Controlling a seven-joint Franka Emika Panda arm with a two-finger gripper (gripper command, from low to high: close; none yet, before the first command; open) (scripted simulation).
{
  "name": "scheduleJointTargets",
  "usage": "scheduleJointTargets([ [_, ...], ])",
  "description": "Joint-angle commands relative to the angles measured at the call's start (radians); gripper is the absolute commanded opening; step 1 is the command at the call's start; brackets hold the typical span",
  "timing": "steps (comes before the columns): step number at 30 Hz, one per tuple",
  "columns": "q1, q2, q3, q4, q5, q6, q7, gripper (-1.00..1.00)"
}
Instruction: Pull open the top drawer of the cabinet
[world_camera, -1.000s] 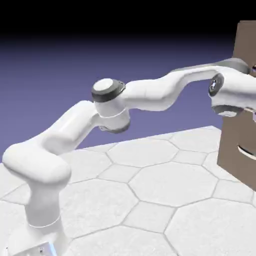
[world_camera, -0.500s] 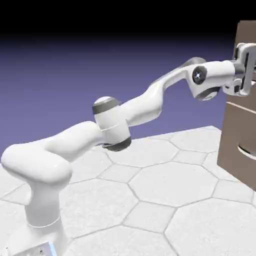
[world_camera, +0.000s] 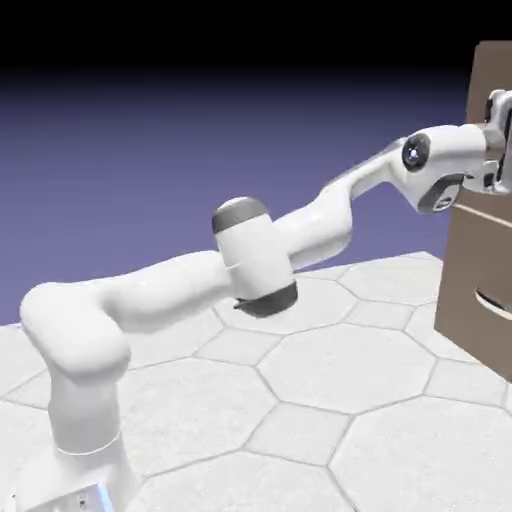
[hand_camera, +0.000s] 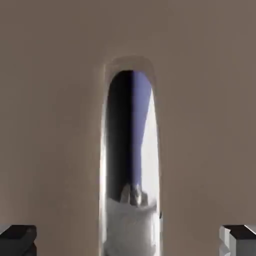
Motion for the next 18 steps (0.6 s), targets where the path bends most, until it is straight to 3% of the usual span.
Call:
scheduleJointTargets([
  [1,0.022,0.005,0.009,-0.036,0.011,-0.012,-0.025,-1.00],
  [18,0.376,0.099,0.075,-0.652,0.170,-0.235,-0.332,-1.00],
])
